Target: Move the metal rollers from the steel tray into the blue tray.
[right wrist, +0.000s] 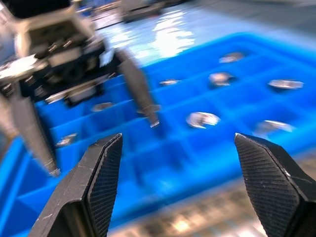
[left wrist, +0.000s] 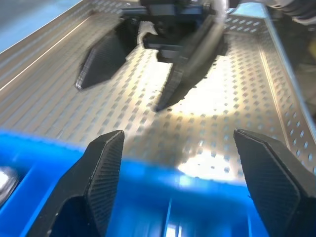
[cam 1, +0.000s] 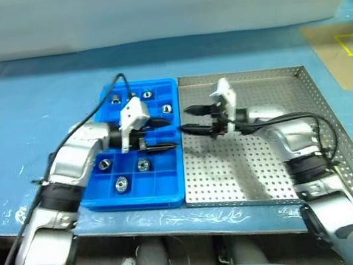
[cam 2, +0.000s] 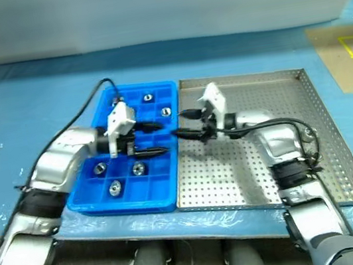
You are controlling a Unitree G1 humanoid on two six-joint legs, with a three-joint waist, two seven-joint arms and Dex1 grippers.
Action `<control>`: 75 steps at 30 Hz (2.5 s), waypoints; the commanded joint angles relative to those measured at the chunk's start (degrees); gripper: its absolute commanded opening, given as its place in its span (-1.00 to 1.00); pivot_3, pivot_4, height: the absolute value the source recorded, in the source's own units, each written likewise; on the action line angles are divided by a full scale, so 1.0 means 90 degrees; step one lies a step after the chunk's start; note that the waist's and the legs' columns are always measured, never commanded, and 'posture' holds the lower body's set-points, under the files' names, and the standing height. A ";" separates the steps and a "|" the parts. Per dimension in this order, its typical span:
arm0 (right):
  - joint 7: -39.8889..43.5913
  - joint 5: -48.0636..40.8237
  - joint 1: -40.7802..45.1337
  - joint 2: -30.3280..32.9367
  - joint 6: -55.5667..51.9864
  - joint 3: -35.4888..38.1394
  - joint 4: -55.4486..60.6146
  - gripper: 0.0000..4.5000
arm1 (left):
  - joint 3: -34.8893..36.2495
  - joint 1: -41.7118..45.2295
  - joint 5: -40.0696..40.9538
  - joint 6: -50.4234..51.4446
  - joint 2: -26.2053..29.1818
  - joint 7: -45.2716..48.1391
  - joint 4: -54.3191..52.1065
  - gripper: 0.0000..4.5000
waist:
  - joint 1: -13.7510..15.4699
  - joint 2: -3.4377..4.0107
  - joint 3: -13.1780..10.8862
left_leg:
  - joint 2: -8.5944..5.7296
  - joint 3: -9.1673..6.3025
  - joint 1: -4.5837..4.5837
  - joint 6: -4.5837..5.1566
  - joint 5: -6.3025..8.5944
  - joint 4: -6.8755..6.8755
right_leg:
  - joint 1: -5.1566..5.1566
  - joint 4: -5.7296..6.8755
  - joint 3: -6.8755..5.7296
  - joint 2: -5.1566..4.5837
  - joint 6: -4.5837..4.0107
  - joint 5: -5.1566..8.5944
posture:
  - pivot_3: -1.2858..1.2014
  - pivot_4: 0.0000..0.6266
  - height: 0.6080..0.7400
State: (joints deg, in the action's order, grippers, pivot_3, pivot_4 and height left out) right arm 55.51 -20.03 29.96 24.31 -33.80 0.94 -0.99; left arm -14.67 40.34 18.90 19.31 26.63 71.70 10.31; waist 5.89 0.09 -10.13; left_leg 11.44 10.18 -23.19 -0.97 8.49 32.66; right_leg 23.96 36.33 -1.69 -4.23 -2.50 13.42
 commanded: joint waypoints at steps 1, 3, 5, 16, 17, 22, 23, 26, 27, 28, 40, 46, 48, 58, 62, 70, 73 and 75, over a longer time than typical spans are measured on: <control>-0.0569 -0.0272 -0.0664 0.0372 -0.0277 0.0809 0.0845 0.64 | -0.0254 0.0487 -0.0152 -0.0529 -0.0455 0.0411 0.0641 0.67 | -0.0085 -0.0001 0.0001 | -0.0003 0.0002 0.0000 0.0001 0.0001 0.0001 | 0.0000 0.0000 0.0002 0.0000 0.0001 0.0000 | -0.18 -0.52 1.00; -0.0835 -0.0336 -0.1209 0.0561 -0.0393 0.1187 0.1231 0.64 | -0.0366 0.0690 -0.0237 -0.0778 -0.0767 0.0610 0.1059 0.67 | -0.0224 -0.0001 0.0000 | -0.0007 0.0004 0.0005 0.0006 0.0003 0.0001 | 0.0000 -0.0001 0.0008 0.0003 0.0001 0.0000 | -0.23 -0.52 1.00; -0.1147 -0.0379 -0.1870 0.0698 -0.0459 0.1689 0.1600 0.64 | -0.0503 0.0897 -0.0355 -0.1096 -0.1121 0.0810 0.1517 0.67 | -0.0319 -0.0001 0.0001 | -0.0019 0.0005 0.0005 0.0010 0.0005 -0.0001 | 0.0000 -0.0007 0.0009 0.0007 0.0002 0.0000 | -0.28 -0.52 1.00; -0.2098 -0.0671 -0.3282 0.0731 -0.0362 0.2974 0.1983 0.64 | -0.0505 0.1252 -0.0603 -0.1719 -0.1874 0.1346 0.2434 0.67 | -0.0921 0.0009 0.0007 | -0.0024 0.0010 0.0019 0.0078 0.0046 0.0022 | -0.0043 -0.0074 0.0018 0.0006 0.0028 -0.0028 | -0.36 -0.52 1.00; -0.2122 -0.0708 -0.3285 0.0722 -0.0356 0.2968 0.1943 0.64 | -0.0494 0.1243 -0.0607 -0.1712 -0.1865 0.1374 0.2436 0.67 | -0.0932 0.0010 0.0007 | -0.0025 0.0009 0.0026 0.0081 0.0048 0.0023 | -0.0051 -0.0078 0.0019 0.0006 0.0029 -0.0028 | -0.36 -0.52 1.00; -0.2077 -0.0555 -0.3318 0.0808 -0.0095 0.2702 0.1458 0.64 | -0.0436 0.1165 -0.0649 -0.1671 -0.1799 0.1380 0.2373 0.67 | -0.0920 0.0012 0.0008 | -0.0026 0.0009 0.0041 0.0096 0.0057 0.0023 | -0.0079 -0.0097 0.0017 0.0000 0.0029 -0.0028 | -0.33 -0.52 1.00; -0.2107 -0.0562 -0.3279 0.0787 -0.0063 0.2739 0.1228 0.64 | -0.0420 0.1130 -0.0644 -0.1643 -0.1768 0.1363 0.2311 0.67 | -0.0917 0.0012 0.0008 | -0.0024 0.0008 0.0040 0.0102 0.0061 0.0023 | -0.0081 -0.0101 0.0017 -0.0003 0.0029 -0.0028 | -0.32 -0.52 1.00; -0.2185 -0.0411 -0.3157 0.0861 0.0221 0.2761 0.0595 0.64 | -0.0383 0.1025 -0.0633 -0.1537 -0.1660 0.1312 0.2137 0.67 | -0.0911 0.0014 0.0009 | -0.0022 0.0008 0.0028 0.0118 0.0070 0.0025 | -0.0082 -0.0116 0.0017 -0.0012 0.0029 -0.0028 | -0.30 -0.52 1.00; -0.2160 -0.0394 -0.3125 0.0886 0.0311 0.2742 0.0458 0.64 | -0.0380 0.0974 -0.0639 -0.1515 -0.1613 0.1303 0.2071 0.67 | -0.0909 0.0015 0.0009 | -0.0023 0.0008 0.0024 0.0124 0.0074 0.0027 | -0.0082 -0.0120 0.0017 -0.0014 0.0028 -0.0028 | -0.30 -0.52 1.00; -0.2129 -0.0382 -0.3097 0.0900 0.0390 0.2724 0.0341 0.64 | -0.0379 0.0928 -0.0643 -0.1489 -0.1571 0.1297 0.2009 0.67 | -0.0906 0.0016 0.0009 | -0.0024 0.0008 0.0021 0.0129 0.0076 0.0028 | -0.0082 -0.0123 0.0017 -0.0015 0.0029 -0.0028 | -0.29 -0.52 1.00; -0.1996 -0.0139 -0.3050 0.0790 0.0845 0.2068 -0.0287 0.48 | -0.0370 0.0645 -0.0626 -0.1206 -0.1303 0.1171 0.1518 0.67 | -0.0899 0.0017 0.0010 | -0.0019 0.0009 0.0027 0.0151 0.0076 0.0034 | -0.0095 -0.0132 0.0014 -0.0016 0.0028 -0.0028 | -0.26 -0.52 1.00; -0.1987 -0.0125 -0.3020 0.0788 0.0921 0.1932 -0.0368 -0.13 | -0.0412 0.0515 -0.0613 -0.0983 -0.1092 0.1244 0.1257 0.67 | -0.0908 0.0017 0.0010 | -0.0015 0.0009 0.0033 0.0138 0.0084 0.0035 | -0.0099 -0.0132 0.0014 -0.0013 0.0028 -0.0028 | -0.25 -0.52 1.00; -0.2019 -0.0053 -0.3036 0.0794 0.0913 0.1841 -0.0326 -0.24 | -0.0424 0.0411 -0.0593 -0.0915 -0.0962 0.1314 0.1101 0.67 | -0.0912 0.0017 0.0011 | -0.0015 0.0009 0.0035 0.0138 0.0084 0.0034 | -0.0099 -0.0132 0.0014 -0.0013 0.0028 -0.0028 | -0.25 -0.52 1.00; -0.1987 -0.0270 -0.2389 0.0641 0.0452 0.1138 0.0598 -0.25 | -0.0155 -0.0045 -0.0450 -0.0530 0.0000 0.1451 0.0377 0.67 | -0.0903 0.0021 0.0009 | -0.0009 0.0012 0.0043 0.0134 0.0083 0.0028 | -0.0101 -0.0131 0.0014 -0.0010 0.0028 -0.0028 | -0.20 -0.52 1.00; -0.1679 -0.0432 -0.1531 0.0484 0.0212 0.0592 0.0846 -0.25 | 0.0228 -0.0281 -0.0275 -0.0216 0.0444 0.1209 -0.0036 0.67 | -0.0892 0.0029 0.0005 | -0.0009 0.0019 0.0044 0.0126 0.0077 0.0009 | -0.0087 -0.0129 0.0018 -0.0011 0.0028 -0.0028 | -0.15 -0.52 1.00; -0.0509 -0.0242 0.0243 -0.0094 0.0401 -0.0928 0.0085 -0.25 | 0.1131 -0.0717 -0.0083 0.0205 0.1487 0.0699 -0.0570 0.67 | -0.0620 0.0028 0.0004 | -0.0002 0.0017 0.0048 0.0084 0.0051 -0.0048 | -0.0062 -0.0124 0.0004 -0.0005 0.0013 -0.0020 | 0.03 -0.52 1.00; -0.0183 -0.0033 0.0670 -0.0454 0.0788 -0.1295 -0.0675 -0.25 | 0.1611 -0.1125 0.0094 0.0496 0.1900 0.0448 -0.0996 0.67 | -0.0452 0.0027 0.0004 | 0.0000 0.0017 0.0042 0.0076 0.0047 -0.0056 | -0.0054 -0.0124 -0.0002 -0.0006 0.0006 -0.0016 | 0.09 -0.52 1.00; 0.0084 0.0062 0.0929 -0.0766 0.1043 -0.1519 -0.1171 -0.25 | 0.2043 -0.1679 0.0304 0.0839 0.2221 0.0238 -0.1602 0.67 | -0.0372 0.0022 0.0004 | 0.0002 0.0015 0.0026 0.0064 0.0040 -0.0058 | -0.0038 -0.0123 -0.0005 -0.0006 0.0005 -0.0015 | 0.16 -0.52 1.00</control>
State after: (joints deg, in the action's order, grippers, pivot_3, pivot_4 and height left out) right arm 54.25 -19.74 36.79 18.42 -27.01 -11.40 -10.38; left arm 0.38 26.16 19.47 25.06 45.25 75.01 0.32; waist 2.54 0.29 -10.10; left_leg 11.47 10.31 -23.14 -0.42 8.83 32.15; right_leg 23.82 35.29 -1.75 -4.29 -2.46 13.29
